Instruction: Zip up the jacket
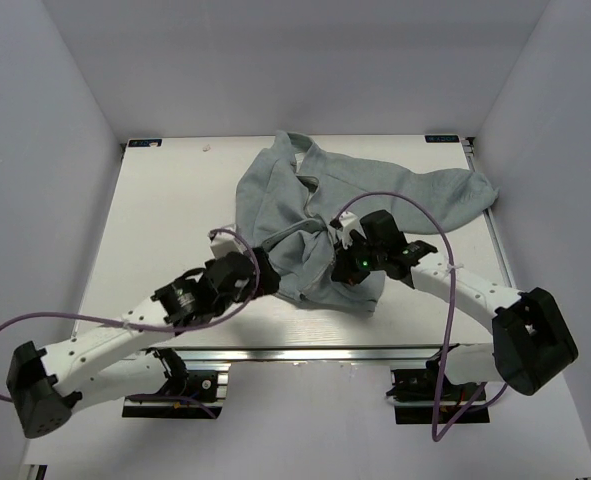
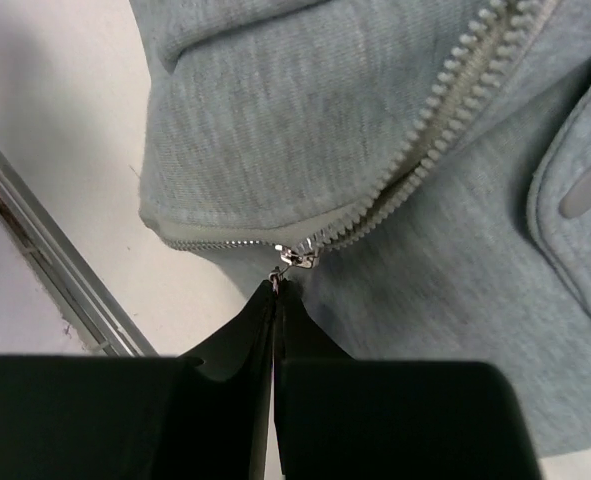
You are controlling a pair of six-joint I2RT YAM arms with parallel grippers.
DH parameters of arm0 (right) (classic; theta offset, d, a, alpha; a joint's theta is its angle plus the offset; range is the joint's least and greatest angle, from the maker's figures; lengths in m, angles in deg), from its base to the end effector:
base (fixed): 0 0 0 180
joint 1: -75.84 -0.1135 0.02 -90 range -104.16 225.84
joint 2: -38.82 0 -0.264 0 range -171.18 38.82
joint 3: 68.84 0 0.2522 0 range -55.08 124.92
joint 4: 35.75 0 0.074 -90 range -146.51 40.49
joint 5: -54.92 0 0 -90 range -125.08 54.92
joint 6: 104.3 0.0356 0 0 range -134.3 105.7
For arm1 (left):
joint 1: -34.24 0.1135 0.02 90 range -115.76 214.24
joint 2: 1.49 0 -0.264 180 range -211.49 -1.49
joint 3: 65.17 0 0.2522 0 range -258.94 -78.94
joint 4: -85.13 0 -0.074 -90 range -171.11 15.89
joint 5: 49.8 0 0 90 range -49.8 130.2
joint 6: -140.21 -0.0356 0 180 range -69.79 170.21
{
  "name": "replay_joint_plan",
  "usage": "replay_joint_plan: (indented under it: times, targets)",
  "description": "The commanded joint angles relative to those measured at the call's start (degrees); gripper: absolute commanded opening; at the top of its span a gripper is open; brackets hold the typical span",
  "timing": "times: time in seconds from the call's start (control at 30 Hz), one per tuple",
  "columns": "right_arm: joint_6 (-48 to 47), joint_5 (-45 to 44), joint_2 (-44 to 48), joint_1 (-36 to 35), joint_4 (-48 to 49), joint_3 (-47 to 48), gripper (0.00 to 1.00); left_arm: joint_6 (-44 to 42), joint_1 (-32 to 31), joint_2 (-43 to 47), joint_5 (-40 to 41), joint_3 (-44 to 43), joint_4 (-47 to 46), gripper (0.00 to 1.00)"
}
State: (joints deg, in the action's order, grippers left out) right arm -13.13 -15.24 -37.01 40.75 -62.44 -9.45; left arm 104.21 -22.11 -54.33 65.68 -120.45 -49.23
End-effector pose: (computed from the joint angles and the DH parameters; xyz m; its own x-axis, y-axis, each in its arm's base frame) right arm 0.2187 0.1684 0.2246 -0.5745 -0.3801 -0.7249 -0.7318 0.6352 0.2469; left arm 0.1180 -0.1496 0.2620 -0.6903 -0.2809 -0.6667 0.0327 0.9085 -0.4167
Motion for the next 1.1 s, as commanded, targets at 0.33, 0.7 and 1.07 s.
replay_joint_plan:
  times: [0.33, 0.7, 1.07]
  targets:
    - [2.17, -1.64, 2.54, -1.47, 3.97, 0.51, 0.00, -9.97, 21.63, -27.64, -17.37, -7.96, -14.47, 0.98]
    - [1.82, -0.86, -0.54, -1.38, 3.09, 4.99, 0.00, -15.67, 25.33, -40.31, -13.52, -13.85, -18.43, 0.82]
    - [2.34, 9.31, -3.97, -1.47, 3.34, 8.16, 0.00, -18.40, 35.07, -33.13, -2.29, -16.22, -13.08, 0.00]
